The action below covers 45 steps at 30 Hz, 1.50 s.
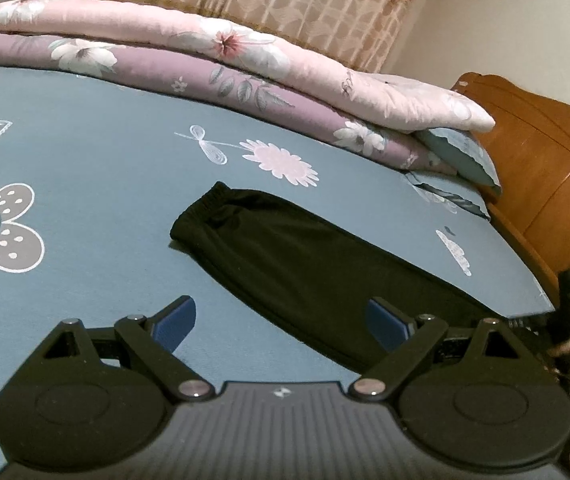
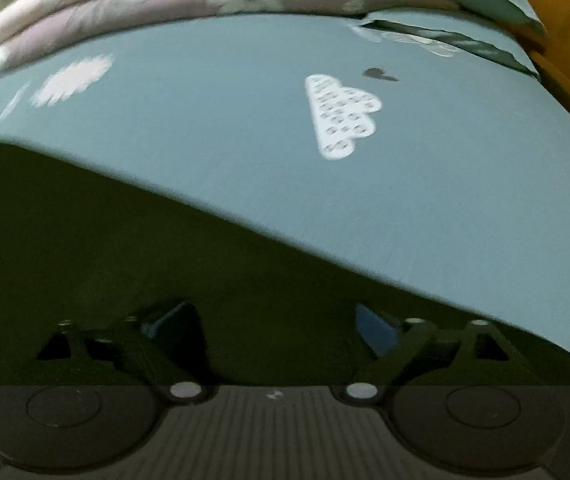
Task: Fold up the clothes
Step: 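Grasp the folded black pants with the right gripper and lift them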
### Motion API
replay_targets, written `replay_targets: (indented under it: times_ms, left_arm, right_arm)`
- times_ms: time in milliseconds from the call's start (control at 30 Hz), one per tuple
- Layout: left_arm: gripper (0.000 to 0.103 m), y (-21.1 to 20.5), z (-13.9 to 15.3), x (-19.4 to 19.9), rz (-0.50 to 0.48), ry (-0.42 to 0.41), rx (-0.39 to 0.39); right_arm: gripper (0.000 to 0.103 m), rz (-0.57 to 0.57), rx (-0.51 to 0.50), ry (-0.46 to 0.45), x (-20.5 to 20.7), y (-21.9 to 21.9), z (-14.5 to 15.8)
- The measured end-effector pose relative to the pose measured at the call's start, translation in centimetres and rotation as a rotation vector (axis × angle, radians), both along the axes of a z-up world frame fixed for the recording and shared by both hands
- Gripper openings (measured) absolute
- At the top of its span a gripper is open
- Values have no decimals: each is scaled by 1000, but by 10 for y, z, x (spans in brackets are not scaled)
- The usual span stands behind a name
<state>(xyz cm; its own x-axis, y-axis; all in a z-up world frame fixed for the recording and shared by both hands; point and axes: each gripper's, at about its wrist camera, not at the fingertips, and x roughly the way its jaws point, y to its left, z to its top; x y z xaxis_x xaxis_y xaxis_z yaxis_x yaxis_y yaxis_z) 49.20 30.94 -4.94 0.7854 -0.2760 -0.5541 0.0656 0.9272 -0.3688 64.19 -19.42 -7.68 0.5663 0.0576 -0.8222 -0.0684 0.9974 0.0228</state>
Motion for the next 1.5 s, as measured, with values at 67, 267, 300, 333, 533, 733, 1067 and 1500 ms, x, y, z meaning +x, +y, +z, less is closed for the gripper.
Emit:
replay_targets:
  times_ms: [67,267,300,333,533,733,1067,1500]
  left_arm:
    - [92,0,0,0,1,1,0]
    - [92,0,0,0,5,3,0]
    - [92,0,0,0,6,2,-1]
    - [92,-1,0,-1,5,1,0]
    - [92,-3,1,-1,-4,0,5]
    - [92,0,-1,1,6,6,-1]
    - [92,-42,15,-13,-36,-26,77]
    - [92,-154,14,-37,-211,71,212]
  right_arm:
    - [98,-34,15,-14,10,-6,-5]
    - [97,-11,123,-35,-4,-6,28]
    - [97,10,148,-23,-12,-1,34]
    - [97,34,153,-9,-18,6,36]
    - [99,82,60,72,-2,51,3]
    - [103,27,47,9,29,50,2]
    - [103,118,22,-19,-76,-14,94]
    - [103,-88,95,73,-137,-186,38]
